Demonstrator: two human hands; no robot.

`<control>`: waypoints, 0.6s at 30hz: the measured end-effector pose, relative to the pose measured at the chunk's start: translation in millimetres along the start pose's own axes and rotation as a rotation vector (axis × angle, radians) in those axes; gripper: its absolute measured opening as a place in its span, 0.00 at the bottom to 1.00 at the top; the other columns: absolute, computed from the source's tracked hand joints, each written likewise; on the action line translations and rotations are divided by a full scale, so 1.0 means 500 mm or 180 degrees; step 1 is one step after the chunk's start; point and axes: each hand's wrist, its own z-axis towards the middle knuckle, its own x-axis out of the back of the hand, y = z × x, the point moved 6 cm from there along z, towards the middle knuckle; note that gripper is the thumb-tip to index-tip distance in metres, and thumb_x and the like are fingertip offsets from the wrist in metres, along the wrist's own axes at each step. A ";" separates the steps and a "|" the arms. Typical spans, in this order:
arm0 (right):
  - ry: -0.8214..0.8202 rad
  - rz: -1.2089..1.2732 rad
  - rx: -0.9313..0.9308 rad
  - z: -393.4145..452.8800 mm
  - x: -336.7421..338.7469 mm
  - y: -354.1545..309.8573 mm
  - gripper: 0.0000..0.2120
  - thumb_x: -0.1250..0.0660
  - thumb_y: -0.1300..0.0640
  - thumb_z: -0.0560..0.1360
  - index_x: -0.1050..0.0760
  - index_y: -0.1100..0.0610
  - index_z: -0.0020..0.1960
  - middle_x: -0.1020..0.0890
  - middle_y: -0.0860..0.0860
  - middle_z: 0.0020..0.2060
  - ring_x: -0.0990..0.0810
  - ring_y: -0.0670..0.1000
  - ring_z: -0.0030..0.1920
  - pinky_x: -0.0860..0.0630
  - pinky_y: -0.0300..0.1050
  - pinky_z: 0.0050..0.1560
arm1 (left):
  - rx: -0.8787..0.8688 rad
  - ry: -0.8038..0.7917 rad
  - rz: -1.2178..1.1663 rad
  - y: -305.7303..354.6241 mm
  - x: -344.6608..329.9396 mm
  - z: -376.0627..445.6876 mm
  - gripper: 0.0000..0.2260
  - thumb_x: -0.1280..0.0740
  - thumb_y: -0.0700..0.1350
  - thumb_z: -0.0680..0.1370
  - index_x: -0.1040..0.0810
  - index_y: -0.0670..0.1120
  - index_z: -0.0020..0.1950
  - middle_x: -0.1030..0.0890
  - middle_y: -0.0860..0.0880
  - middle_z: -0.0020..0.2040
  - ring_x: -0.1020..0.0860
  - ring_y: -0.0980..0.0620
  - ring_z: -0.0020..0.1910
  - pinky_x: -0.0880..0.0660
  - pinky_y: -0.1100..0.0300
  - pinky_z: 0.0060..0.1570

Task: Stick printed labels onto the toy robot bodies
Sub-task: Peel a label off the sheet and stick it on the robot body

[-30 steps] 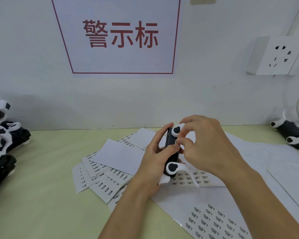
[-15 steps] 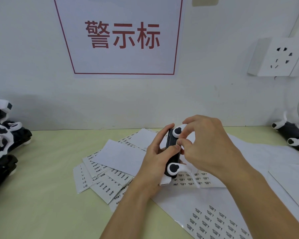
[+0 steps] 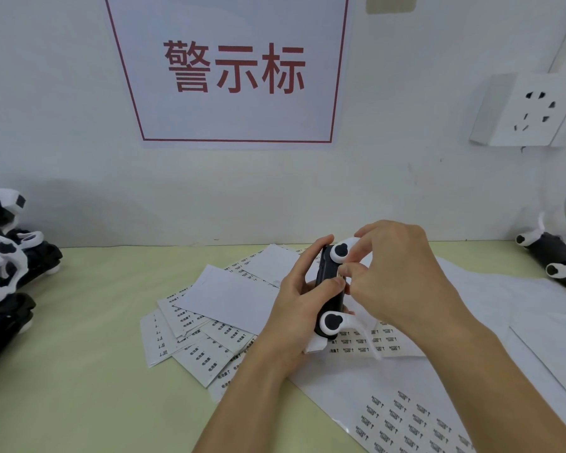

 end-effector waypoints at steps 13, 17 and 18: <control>-0.0371 0.0397 -0.0331 0.007 0.018 0.025 0.05 0.21 0.52 0.69 0.15 0.50 0.42 0.18 0.45 0.49 0.21 0.44 0.49 0.31 0.33 0.43 | -0.0069 -0.0038 0.0017 0.003 -0.002 -0.001 0.29 0.29 0.46 0.71 0.27 0.63 0.70 0.19 0.43 0.46 0.23 0.42 0.42 0.22 0.40 0.55; -0.0924 0.0508 -0.0251 0.001 0.008 0.018 0.06 0.27 0.54 0.74 0.14 0.52 0.39 0.14 0.47 0.46 0.18 0.46 0.55 0.24 0.50 0.60 | -0.0104 -0.0092 -0.0079 0.001 -0.001 0.002 0.29 0.29 0.44 0.71 0.26 0.62 0.71 0.19 0.42 0.47 0.24 0.42 0.42 0.21 0.45 0.50; -0.1048 0.0567 -0.0249 -0.002 0.007 0.017 0.07 0.28 0.53 0.74 0.15 0.53 0.40 0.13 0.49 0.45 0.18 0.47 0.55 0.24 0.52 0.62 | -0.0111 -0.0095 -0.0086 0.001 -0.001 0.003 0.29 0.29 0.44 0.71 0.26 0.62 0.71 0.20 0.42 0.47 0.24 0.42 0.41 0.21 0.46 0.49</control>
